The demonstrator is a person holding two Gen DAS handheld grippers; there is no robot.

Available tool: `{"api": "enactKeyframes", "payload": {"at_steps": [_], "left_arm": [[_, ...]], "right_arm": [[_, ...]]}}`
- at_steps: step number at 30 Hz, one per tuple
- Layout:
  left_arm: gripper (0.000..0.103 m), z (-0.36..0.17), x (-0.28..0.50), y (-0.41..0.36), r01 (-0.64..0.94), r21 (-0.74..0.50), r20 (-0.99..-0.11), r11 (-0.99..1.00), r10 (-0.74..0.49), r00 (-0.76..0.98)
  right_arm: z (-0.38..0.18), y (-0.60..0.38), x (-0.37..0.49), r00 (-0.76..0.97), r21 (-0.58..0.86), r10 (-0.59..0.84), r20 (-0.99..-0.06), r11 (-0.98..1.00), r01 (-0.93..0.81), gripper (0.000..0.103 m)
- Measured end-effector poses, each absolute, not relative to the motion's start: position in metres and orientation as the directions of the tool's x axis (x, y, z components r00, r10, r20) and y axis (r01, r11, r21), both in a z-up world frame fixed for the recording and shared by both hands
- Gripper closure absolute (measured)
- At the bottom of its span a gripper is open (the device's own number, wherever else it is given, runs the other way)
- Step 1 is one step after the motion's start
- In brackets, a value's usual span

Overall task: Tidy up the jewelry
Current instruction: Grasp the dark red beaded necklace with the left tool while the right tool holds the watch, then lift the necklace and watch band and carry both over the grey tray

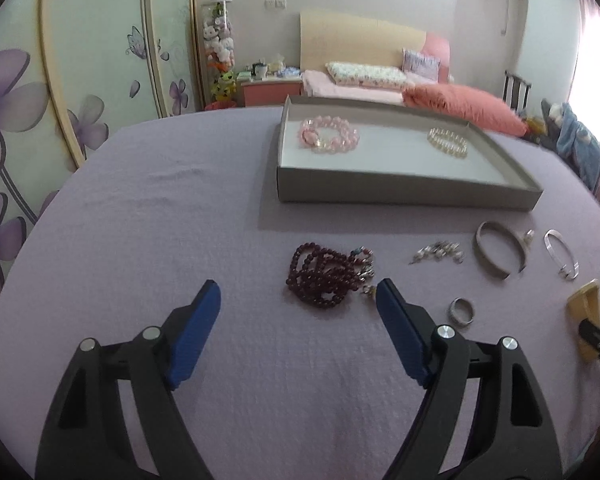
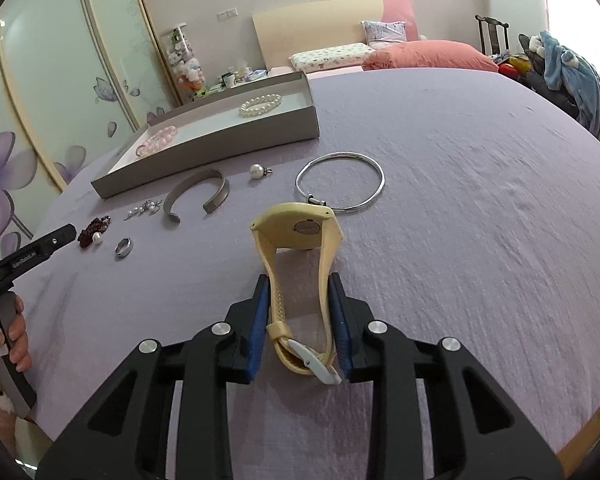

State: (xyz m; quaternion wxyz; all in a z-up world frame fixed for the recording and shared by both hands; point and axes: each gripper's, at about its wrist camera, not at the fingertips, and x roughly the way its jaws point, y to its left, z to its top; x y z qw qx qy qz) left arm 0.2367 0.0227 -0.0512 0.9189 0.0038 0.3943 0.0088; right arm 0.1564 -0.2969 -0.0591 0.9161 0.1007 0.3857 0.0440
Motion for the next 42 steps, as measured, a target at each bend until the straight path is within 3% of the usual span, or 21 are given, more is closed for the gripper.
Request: {"api": "enactKeyframes", "payload": {"at_steps": [5,9,20,23,24,32,42], "left_arm": [[0.036,-0.06,0.251,0.018,0.019,0.034,-0.765,0.999,0.013,0.644],[0.051,-0.065,0.263,0.016,0.026,0.015,-0.788,1.0,-0.004,0.616],[0.05,-0.065,0.279,0.007,0.043,0.004,-0.788,0.999,-0.023,0.615],[0.086,-0.064,0.279,0.007,0.045,0.006,-0.782,0.999,-0.023,0.623],[0.089,-0.063,0.279,0.008,0.045,0.007,-0.782,0.999,-0.023,0.622],[0.094,-0.056,0.267,0.026,0.037,-0.088,-0.755,0.995,-0.091,0.649],[0.094,-0.018,0.225,0.041,0.054,-0.176,-0.645,0.983,-0.157,0.748]], "right_arm": [[-0.061,-0.297,0.157,0.702,0.214,0.162,-0.694,0.977,-0.015,0.072],[-0.061,-0.297,0.158,0.703,0.21,0.165,-0.692,0.977,-0.022,0.072],[-0.061,-0.298,0.16,0.703,0.211,0.169,-0.691,0.977,-0.028,0.071],[-0.061,-0.298,0.161,0.702,0.212,0.171,-0.691,0.977,-0.029,0.07],[-0.061,-0.298,0.161,0.702,0.211,0.17,-0.691,0.977,-0.028,0.07],[-0.061,-0.298,0.162,0.703,0.216,0.173,-0.69,0.976,-0.028,0.071],[-0.061,-0.297,0.162,0.704,0.207,0.167,-0.69,0.978,-0.029,0.071]]}}
